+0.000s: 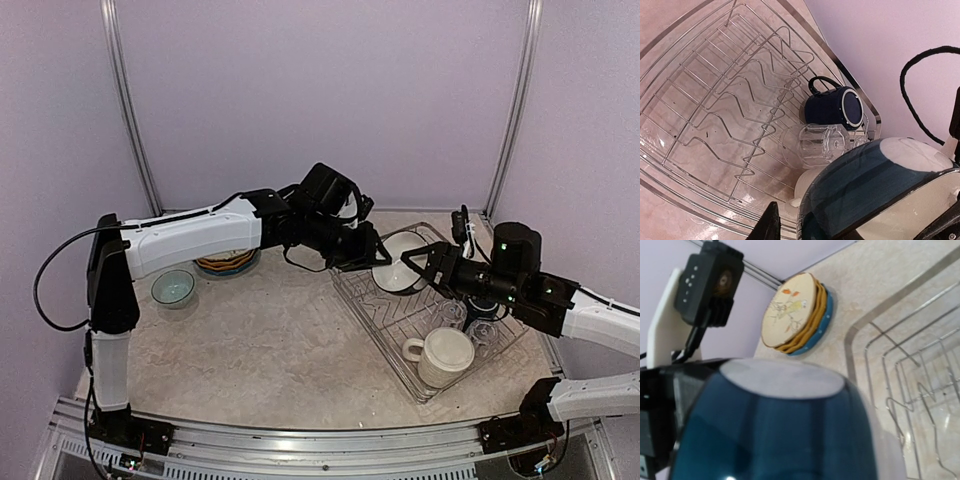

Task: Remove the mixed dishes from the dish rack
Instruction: Pass from the right arm to the left

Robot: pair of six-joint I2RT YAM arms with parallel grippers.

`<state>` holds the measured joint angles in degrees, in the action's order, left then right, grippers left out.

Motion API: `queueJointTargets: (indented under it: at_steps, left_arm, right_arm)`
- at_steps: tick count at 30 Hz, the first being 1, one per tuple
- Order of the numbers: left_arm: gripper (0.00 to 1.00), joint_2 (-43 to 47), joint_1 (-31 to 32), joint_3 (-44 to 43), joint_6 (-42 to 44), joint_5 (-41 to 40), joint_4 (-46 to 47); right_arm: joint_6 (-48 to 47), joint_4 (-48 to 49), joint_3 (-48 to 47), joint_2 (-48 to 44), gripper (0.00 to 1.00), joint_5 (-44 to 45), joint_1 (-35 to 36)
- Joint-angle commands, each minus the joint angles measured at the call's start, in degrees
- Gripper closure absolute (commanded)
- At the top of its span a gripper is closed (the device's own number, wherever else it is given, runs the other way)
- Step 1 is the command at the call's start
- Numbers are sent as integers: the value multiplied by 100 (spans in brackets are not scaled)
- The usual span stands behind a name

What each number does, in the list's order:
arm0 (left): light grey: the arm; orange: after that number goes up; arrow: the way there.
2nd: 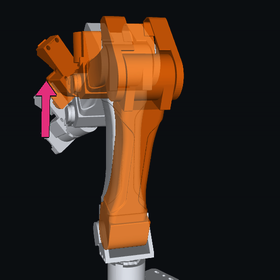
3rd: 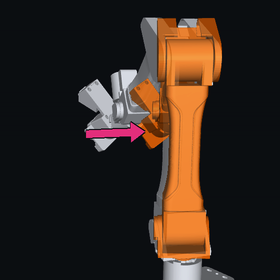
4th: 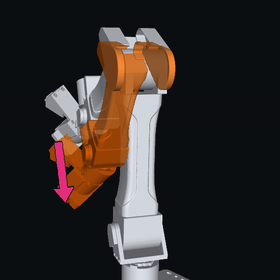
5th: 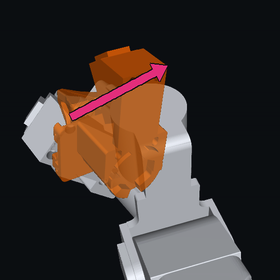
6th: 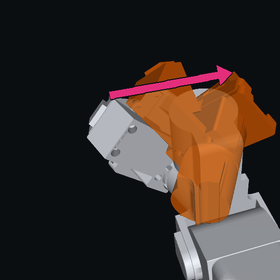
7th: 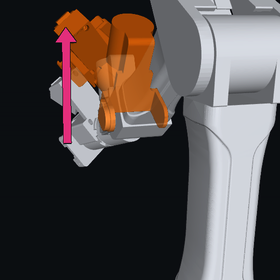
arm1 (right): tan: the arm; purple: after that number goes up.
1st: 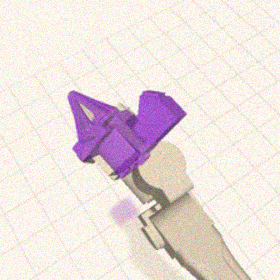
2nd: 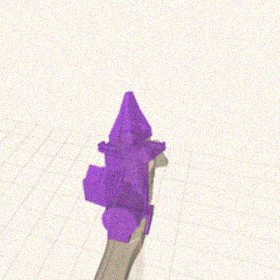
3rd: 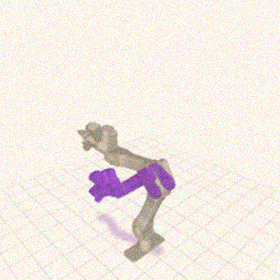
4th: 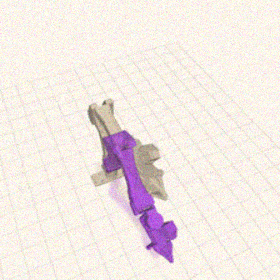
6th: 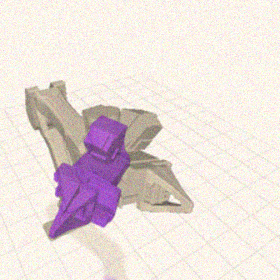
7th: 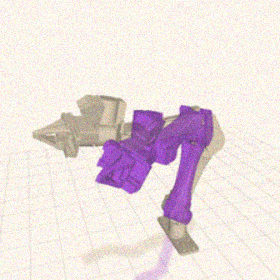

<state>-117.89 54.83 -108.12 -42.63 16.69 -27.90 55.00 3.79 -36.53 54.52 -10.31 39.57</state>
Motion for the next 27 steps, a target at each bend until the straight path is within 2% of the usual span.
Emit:
queueJointTargets:
  at_steps: [1, 4, 8, 11, 14, 19, 22, 23, 27]
  left_arm:
    - [76, 200, 10, 34, 235, -798, -178]
    - [82, 192, 13, 12, 279, -744, -122]
    - [79, 111, 18, -73, 258, -584, -136]
    - [82, 90, 27, -36, 238, -484, -66]
    - [100, 111, 28, -89, 310, -511, -87]
    - [100, 175, 36, -100, 436, -811, -185]
    - [100, 204, 33, -121, 425, -876, -205]
    - [100, 211, 30, -128, 411, -881, -207]
    - [100, 341, 21, -118, 383, -952, -258]
  right_arm:
    - [-5, 935, -197, -102, 97, -427, 59]
    - [-53, 918, -247, -32, 96, -434, 58]
    - [13, 1084, -212, 63, 96, -494, 55]
    - [57, 1193, -164, 76, 93, -519, 53]
    - [51, 1208, -133, 66, 81, -544, 59]
    - [-88, 875, -135, 49, 67, -392, 54]
    - [-195, 672, -152, 62, 56, -335, 59]
    - [-237, 609, -163, 59, 49, -304, 59]
    - [-529, -53, -365, 41, 6, -50, 57]
